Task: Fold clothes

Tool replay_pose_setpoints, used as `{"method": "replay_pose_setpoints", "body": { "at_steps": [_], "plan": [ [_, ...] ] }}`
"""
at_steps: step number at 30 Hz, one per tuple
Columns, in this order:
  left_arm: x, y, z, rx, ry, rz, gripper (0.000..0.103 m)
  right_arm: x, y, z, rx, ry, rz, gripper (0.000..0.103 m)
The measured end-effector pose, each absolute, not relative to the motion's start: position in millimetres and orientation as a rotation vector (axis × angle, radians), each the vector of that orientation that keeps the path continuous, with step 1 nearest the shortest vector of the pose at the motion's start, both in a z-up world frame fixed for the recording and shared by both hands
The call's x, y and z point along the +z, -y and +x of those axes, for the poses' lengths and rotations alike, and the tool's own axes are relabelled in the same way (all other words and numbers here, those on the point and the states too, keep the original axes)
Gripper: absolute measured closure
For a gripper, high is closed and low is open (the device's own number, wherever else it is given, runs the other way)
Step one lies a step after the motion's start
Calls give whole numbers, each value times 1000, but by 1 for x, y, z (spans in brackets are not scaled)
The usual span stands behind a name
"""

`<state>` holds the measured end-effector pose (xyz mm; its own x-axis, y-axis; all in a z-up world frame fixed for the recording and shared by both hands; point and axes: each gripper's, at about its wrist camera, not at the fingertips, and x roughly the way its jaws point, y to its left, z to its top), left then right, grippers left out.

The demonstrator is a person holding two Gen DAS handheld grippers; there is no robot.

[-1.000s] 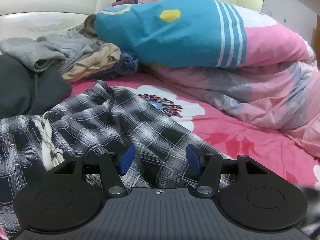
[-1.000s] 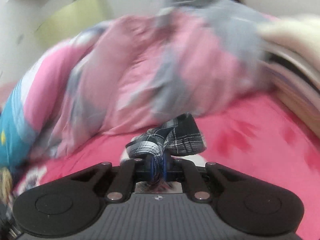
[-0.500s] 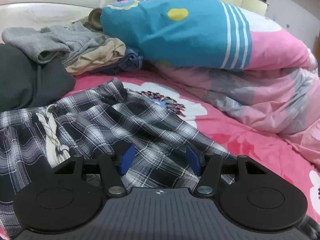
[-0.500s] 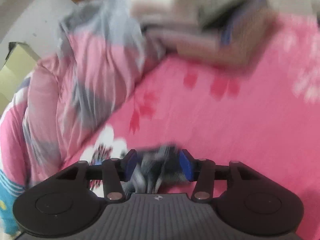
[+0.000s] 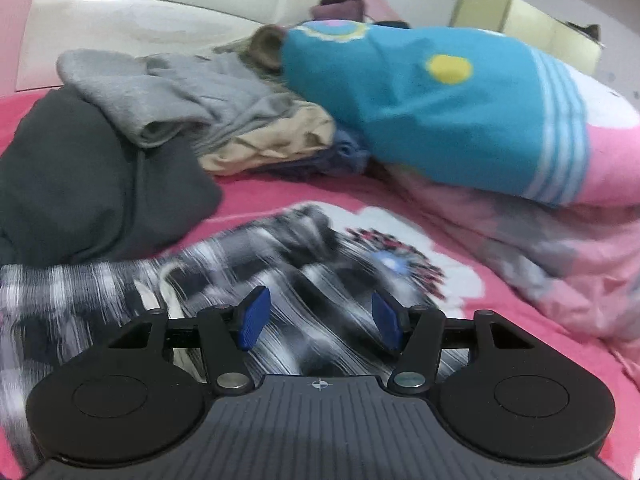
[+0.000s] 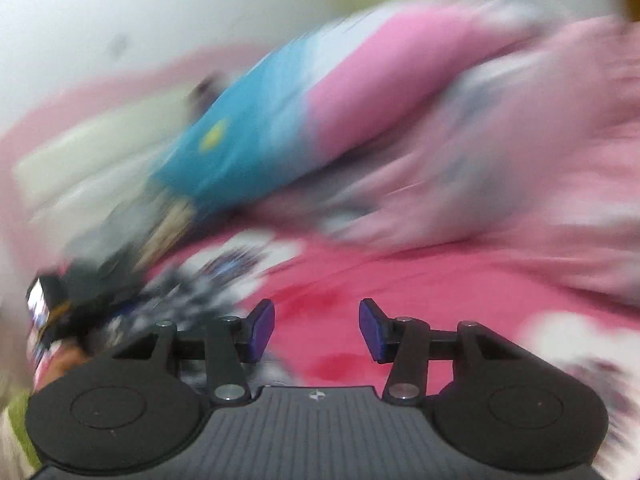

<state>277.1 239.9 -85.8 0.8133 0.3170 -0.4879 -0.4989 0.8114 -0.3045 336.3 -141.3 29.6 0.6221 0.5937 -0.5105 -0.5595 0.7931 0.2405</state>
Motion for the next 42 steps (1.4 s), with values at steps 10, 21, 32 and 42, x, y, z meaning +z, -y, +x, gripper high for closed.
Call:
{"method": "replay_pose_setpoints", "body": {
  "at_steps": [10, 21, 32, 42],
  "plan": [
    [-103, -284, 285, 537, -445, -532, 52, -61, -90, 485, 978, -881, -152, 56],
    [-102, -298, 279, 580, -377, -588, 54, -52, -133, 474, 906, -759, -327, 97],
    [-103, -303, 283, 635, -402, -560, 55, -87, -174, 500, 790, -672, -460, 94],
    [-89, -294, 273, 637, -341, -551, 53, -20, -150, 469, 968, -636, -329, 74]
  ]
}}
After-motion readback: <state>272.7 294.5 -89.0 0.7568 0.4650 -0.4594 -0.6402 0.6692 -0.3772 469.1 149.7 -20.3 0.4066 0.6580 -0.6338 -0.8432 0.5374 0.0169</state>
